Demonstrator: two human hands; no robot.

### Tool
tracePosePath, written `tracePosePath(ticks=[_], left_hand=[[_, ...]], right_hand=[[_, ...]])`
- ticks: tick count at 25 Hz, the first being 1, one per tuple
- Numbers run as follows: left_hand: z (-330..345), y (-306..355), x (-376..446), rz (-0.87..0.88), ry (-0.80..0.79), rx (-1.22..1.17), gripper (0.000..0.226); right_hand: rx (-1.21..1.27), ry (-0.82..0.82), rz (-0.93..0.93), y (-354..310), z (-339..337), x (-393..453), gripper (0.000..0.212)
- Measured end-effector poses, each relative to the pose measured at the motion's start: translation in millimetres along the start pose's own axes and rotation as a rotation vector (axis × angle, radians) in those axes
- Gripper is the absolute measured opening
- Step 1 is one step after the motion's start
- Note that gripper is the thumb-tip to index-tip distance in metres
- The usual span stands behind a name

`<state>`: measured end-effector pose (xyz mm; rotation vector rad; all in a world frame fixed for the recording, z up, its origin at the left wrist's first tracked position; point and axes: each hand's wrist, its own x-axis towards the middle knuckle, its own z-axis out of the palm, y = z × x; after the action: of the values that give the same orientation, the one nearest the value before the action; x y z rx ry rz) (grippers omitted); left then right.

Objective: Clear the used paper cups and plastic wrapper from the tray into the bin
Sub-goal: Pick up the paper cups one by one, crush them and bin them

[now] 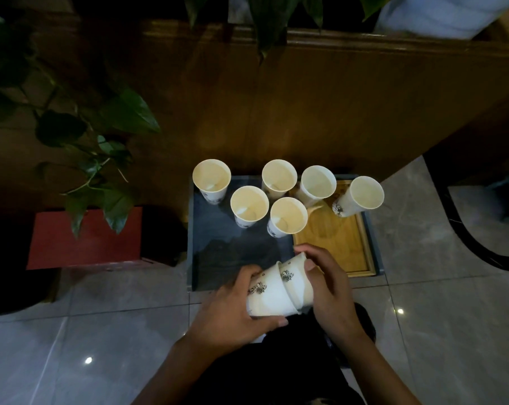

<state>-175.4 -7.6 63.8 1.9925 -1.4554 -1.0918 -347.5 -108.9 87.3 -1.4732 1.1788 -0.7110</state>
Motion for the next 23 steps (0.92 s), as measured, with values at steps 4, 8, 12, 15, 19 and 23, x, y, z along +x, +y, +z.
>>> tracePosePath(ticks=[4,8,12,15,19,23], left_hand=[[4.7,-0.7,-3.8,-0.001,0.024,0.007,0.102],[3.1,2.3,-6.4,0.02,0.046,-0.025,0.097],[1.6,6.5,-7.6,0.03,0.061,-0.019,0.097],[2.2,8.6,-7.0,0.045,0.075,-0.05,0.096],[3.9,8.2,-5.1,0.054,0.084,-0.035,0.095],[10.0,7.6,-2.8,0.056,0.11,-0.042,0.093]], right_hand=[[-0.055,-0.003,-0.074,-0.7,3.5,-3.4,0.031],[-0.064,-0.016,-0.086,1.7,5.5,-7.4,0.033],[-0.091,-0.031,-0.105,4.6,9.5,-8.7,0.032],[-0.116,-0.052,-0.109,6.7,12.0,-8.6,0.03],[-0.132,-0.061,-0.125,8.1,11.8,-7.1,0.029],[-0.117,-0.09,-0.16,6.6,17.5,-8.8,0.025]])
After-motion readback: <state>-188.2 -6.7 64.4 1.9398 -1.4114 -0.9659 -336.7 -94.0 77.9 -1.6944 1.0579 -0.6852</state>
